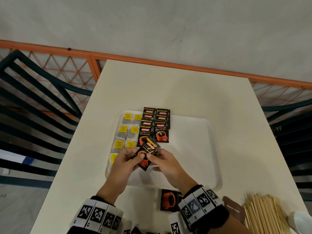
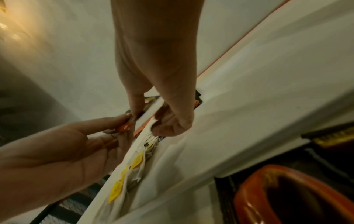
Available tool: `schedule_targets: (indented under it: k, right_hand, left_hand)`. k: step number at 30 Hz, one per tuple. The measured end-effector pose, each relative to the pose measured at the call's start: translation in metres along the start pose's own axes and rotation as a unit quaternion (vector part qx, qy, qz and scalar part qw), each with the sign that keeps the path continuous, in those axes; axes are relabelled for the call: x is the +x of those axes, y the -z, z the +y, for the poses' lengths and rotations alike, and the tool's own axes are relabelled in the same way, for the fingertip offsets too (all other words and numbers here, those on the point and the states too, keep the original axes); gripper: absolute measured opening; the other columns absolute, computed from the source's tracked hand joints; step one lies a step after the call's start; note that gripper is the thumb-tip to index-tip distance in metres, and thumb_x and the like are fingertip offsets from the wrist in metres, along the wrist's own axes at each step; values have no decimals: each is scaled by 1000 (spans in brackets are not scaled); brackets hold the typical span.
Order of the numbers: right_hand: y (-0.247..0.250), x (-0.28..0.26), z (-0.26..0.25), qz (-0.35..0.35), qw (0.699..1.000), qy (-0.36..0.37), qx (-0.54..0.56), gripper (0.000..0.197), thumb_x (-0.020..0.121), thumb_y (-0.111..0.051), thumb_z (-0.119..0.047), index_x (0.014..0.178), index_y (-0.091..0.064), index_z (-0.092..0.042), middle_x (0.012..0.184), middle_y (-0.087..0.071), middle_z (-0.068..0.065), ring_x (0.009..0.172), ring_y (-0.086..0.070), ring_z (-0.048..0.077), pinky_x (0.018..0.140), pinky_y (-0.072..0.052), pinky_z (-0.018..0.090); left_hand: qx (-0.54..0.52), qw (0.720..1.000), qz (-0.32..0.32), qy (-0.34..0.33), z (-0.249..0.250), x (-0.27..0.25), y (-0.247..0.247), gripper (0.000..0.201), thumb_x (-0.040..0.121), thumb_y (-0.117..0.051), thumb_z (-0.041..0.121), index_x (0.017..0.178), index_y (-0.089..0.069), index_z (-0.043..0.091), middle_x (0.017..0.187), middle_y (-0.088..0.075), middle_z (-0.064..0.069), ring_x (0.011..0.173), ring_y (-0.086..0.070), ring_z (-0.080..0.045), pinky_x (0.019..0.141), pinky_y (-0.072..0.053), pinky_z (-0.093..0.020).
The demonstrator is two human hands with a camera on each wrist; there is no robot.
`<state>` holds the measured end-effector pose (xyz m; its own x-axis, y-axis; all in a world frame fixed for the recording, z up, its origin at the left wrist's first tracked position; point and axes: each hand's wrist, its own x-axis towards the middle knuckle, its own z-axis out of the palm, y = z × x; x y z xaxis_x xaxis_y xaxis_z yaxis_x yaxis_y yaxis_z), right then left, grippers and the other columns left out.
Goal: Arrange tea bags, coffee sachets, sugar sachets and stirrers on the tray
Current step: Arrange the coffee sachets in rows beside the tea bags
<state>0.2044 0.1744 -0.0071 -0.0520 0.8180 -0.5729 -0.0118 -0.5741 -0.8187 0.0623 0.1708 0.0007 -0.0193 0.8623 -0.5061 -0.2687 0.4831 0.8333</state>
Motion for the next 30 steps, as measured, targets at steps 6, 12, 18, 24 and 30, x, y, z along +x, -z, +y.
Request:
schedule_targets:
  k: [6,12,18,24,30]
  right_hand:
    - [15,13,-10,15,999,35,-3,10,92,-52,-8,98,-60,-10,105,-66,13,93,-65,25,79,-55,36]
    - [36,41,-18,148,981,52,-117,10,86,-63,-13,93,-55,-12,97,-66,12,89,-65,29,84,-55,42]
    - [36,53,-18,199,968,54,-142,20,82,-68,-17,97,-57,-10,87,-62,5,75,-61,21,64,-48,26]
    - [33,62,-17,217,956,54,-189,28,81,-70,-21,102,-61,-6,98,-68,13,82,-60,20,70,-43,24]
    - [32,59,-17,250,941,91,-211,30,81,-70,-20,101,-58,-1,101,-66,14,86,-58,20,60,-37,17]
  left_hand:
    - [172,984,-8,-45,-12,-15,5,18,83,-62,0,94,-58,14,82,-63,-5,75,-61,-16,66,-50,-18]
    - [488,822,-259,-141,-35,-67,48,15,75,-58,45,88,-51,41,84,-56,14,80,-52,5,69,-39,-6]
    - [665,673,-286,-150,-75,-80,75,42,60,-42,60,100,-43,46,93,-33,19,78,-34,5,61,-27,1]
    - [740,588,-283,-164,-98,-83,75,36,57,-36,53,92,-39,44,83,-28,15,58,-40,7,46,-31,-6]
    - [652,682,-309,-118,-78,-92,76,25,72,-57,37,96,-56,30,94,-40,11,73,-52,-1,63,-32,-10]
